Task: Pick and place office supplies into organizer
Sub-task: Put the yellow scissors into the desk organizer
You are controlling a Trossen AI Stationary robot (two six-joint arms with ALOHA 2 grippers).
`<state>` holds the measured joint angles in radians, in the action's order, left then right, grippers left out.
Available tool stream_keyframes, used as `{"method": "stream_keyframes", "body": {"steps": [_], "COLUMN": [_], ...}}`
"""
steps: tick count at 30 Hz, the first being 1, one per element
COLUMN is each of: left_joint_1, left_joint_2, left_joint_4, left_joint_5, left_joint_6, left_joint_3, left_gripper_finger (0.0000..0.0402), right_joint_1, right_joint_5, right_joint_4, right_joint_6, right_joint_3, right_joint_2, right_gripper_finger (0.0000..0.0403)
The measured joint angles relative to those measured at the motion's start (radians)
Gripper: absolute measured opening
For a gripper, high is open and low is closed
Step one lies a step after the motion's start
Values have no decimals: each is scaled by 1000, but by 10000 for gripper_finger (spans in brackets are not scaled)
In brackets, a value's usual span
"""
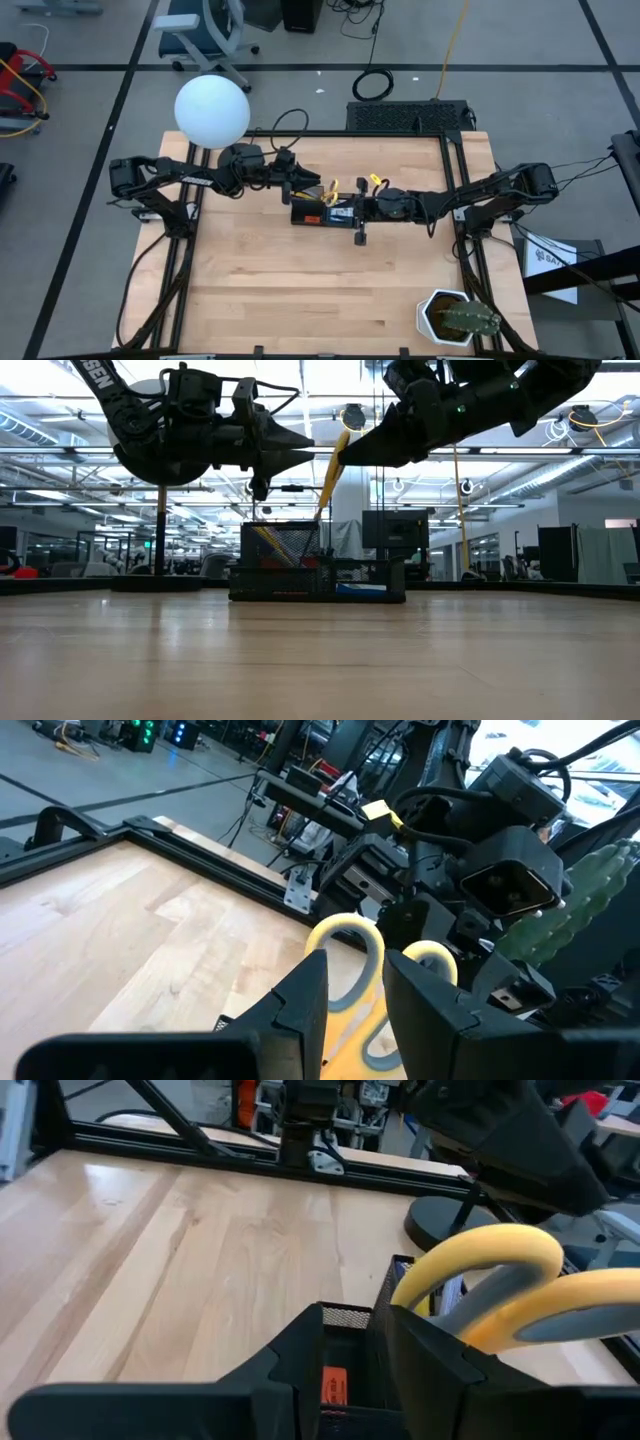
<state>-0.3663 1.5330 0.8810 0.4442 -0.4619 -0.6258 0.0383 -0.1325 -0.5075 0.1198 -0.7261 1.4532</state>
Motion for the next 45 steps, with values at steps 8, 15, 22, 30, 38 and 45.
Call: {"method": "stream_keyframes", "body": {"steps": [8,15,22,30,38,45], "left_joint_1": [1,1,1,2,9,15], "left_joint_2": [-1,-10,-10,-29,-53,-63], "left_joint_4": [4,12,26,57,62,54], "left_joint_5": [26,36,42,113,129,132], "left_joint_6": [-19,-23,-32,-39,-20,-20], "left_joint_3": [0,0,0,0,-1,0], "left_gripper_finger": [104,104,104,104,104,104], "right_joint_1": [-1,-11,-51,-92,-82,-84], "right_joint_5": [-185,-178,-13,-44,-50,-120], "right_joint_4": [14,-86,-245,-245,-377,-344], "right_joint_6": [26,28,57,44,100,109], "right_joint_3": [0,0,0,0,0,0], "right_joint_2": [0,24,149,212,176,176], "right_gripper_finger": [105,105,105,105,105,105]}}
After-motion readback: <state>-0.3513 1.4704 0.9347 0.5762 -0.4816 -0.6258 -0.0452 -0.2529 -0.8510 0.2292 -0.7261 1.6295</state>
